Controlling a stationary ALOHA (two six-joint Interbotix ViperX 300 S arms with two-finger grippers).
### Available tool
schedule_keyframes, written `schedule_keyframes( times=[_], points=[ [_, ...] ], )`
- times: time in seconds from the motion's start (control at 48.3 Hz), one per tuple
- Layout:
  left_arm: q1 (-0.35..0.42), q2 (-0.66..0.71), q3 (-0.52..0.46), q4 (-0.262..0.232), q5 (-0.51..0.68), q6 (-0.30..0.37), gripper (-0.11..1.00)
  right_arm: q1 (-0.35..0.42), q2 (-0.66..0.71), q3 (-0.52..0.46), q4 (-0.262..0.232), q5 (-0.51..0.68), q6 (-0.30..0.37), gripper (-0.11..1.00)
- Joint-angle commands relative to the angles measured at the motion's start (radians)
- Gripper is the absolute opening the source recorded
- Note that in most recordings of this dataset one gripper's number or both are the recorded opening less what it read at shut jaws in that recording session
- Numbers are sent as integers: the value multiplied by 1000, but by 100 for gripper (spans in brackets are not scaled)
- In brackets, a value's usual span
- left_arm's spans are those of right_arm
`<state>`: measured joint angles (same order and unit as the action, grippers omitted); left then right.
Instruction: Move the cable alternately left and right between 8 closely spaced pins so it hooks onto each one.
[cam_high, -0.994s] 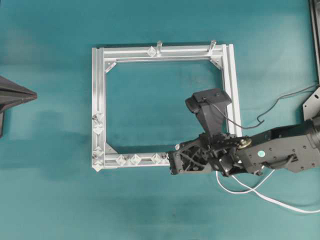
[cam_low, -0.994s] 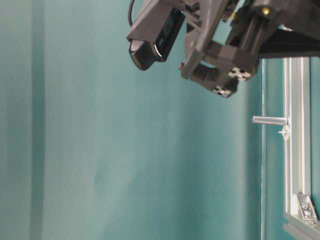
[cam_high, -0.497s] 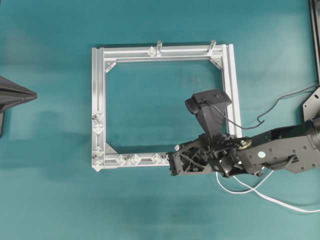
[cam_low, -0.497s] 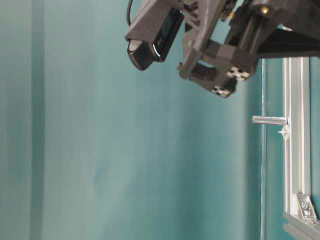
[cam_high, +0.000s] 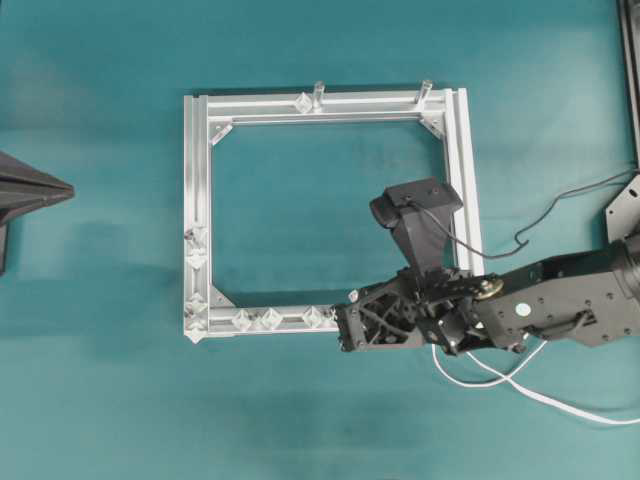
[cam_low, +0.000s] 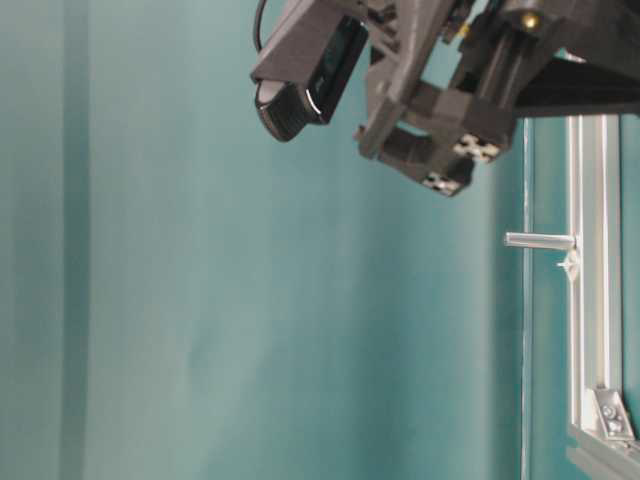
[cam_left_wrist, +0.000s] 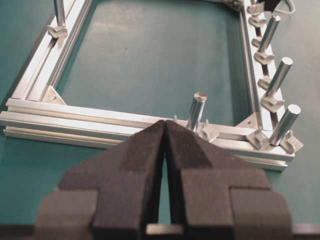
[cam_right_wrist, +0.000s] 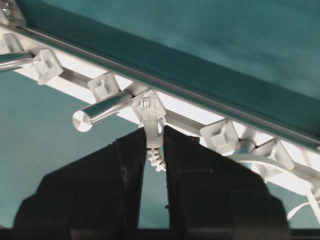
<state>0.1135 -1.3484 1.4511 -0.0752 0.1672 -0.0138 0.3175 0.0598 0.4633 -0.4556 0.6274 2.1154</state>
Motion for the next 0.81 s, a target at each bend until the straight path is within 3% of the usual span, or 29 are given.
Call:
schedule_keyframes(
  times=[0.0, 0.497, 0.787],
  points=[
    [-2, 9, -14, 2, -8, -9, 0, 11, -9, -28, 2, -2, 3, 13],
    [-2, 9, -18, 3, -3, -9, 0, 69, 44, -109, 3, 58, 5, 13],
    [-2, 9, -17, 3, -5, -9, 0, 115, 89, -167, 40, 106, 5, 13]
  ],
)
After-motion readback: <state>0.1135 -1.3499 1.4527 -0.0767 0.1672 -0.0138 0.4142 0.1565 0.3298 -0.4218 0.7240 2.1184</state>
